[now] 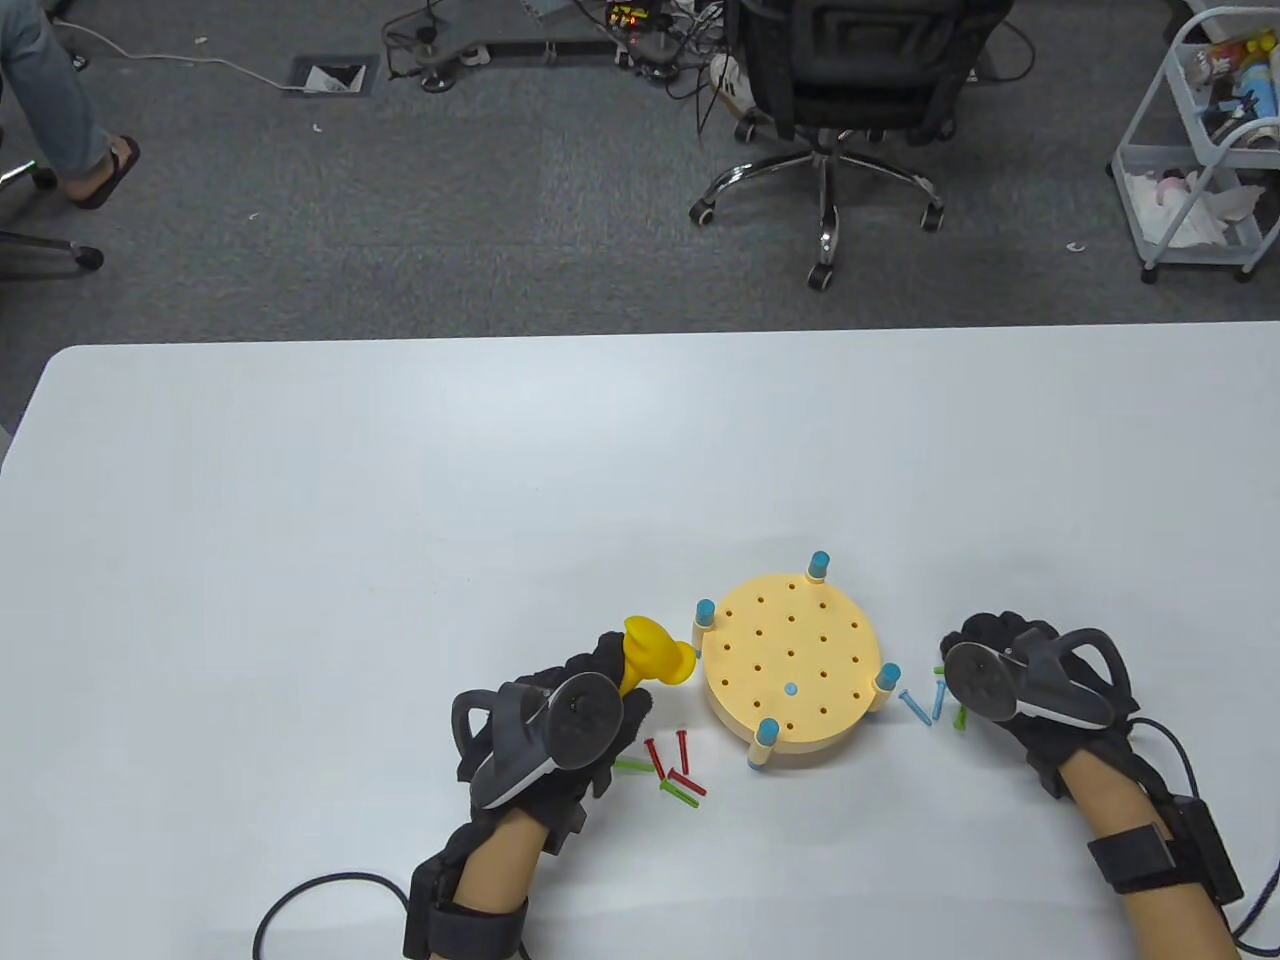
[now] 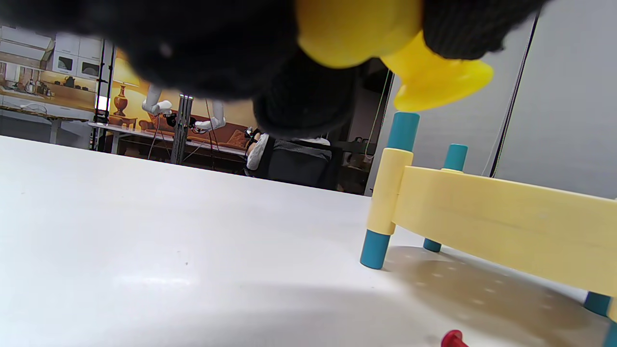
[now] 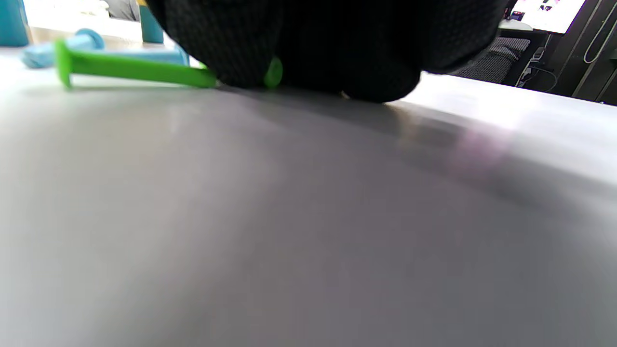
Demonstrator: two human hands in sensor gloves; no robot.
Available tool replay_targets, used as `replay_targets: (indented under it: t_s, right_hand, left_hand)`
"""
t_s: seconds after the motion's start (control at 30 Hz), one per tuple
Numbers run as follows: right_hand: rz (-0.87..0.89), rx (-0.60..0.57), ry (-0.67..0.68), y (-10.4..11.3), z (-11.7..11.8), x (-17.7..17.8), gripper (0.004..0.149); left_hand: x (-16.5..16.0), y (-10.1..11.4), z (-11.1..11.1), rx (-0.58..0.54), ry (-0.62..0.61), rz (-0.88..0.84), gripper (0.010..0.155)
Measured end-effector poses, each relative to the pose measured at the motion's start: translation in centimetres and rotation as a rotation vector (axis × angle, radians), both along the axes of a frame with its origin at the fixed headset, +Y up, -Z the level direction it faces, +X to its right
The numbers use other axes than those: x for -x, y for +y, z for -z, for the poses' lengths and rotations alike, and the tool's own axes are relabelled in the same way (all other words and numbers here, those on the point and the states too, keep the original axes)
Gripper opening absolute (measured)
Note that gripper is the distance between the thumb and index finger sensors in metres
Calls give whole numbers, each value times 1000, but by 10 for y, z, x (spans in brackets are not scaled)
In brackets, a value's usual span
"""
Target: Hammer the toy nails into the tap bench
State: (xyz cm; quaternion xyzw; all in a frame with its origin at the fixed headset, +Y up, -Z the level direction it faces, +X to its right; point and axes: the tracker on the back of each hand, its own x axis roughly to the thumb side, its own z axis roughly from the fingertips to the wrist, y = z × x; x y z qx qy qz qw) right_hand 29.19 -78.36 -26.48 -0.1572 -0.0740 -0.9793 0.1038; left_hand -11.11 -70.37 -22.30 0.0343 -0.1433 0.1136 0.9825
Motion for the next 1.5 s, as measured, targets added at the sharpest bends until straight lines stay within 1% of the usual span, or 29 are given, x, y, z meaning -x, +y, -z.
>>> replay_targets:
  t_s: [0.13,0.2,0.27,0.37,0.43,0.5,0.53,0.57,0.6,0.67,0.7,0.73,0.77,0.83,0.9,0.93,0.97,1.07,1.23,1.5]
  right_hand:
    - [-49,19,-24,-3,2,0,42]
    - [7,-28,-37,2,2,-6,42]
    - [99,-111,-43,10,1,-12,42]
    - [325,-227,-42,22,-5,-18,42]
    - [383,-277,-47,34,-10,-16,41]
    - [441,-365,-28,56,-20,-6,40]
    - [466,-375,-14,65,-24,-1,40]
    - [505,-381,9,76,-28,7,40]
    - [527,-373,26,83,-31,12,40]
    - [560,-303,98,101,-35,34,40]
    - [532,-218,142,109,-35,50,40]
    - [506,-189,157,112,-34,58,40]
    - [428,-145,188,117,-33,74,40]
    - [240,-121,239,122,-32,102,40]
    - [112,-133,272,123,-29,118,41]
    - [23,-124,288,122,-27,130,41]
    - [-19,-109,297,120,-25,138,41]
    - [-64,-70,302,115,-20,151,40]
    - [-184,-58,307,104,-16,161,40]
    - [-221,-30,311,95,-13,168,41]
  left_hand:
    - [0,-1,0,5,-1,1,67]
    - [0,0,0,4,-4,0,67]
    - [-1,0,0,3,-12,1,67]
    - [-3,0,0,2,-22,6,67]
    - [-4,0,0,2,-26,10,67]
    - [-4,0,0,-1,-28,10,67]
    - [-4,0,0,-2,-28,10,67]
    - [-4,0,0,-1,-28,9,67]
    - [-4,0,0,1,-29,9,67]
    - [-4,-2,1,11,-30,13,67]
    - [-4,-3,1,17,-33,16,67]
    - [-4,-3,2,18,-34,17,67]
    - [-4,-4,2,19,-35,19,67]
    - [-5,-4,1,18,-39,23,67]
    - [-5,-4,1,15,-42,25,67]
    - [-6,-3,1,12,-44,27,67]
    - [-6,-3,0,9,-45,29,67]
    - [-6,-2,0,3,-48,35,67]
    - [-6,-2,0,-3,-56,38,67]
    - [-7,-3,0,-4,-63,43,67]
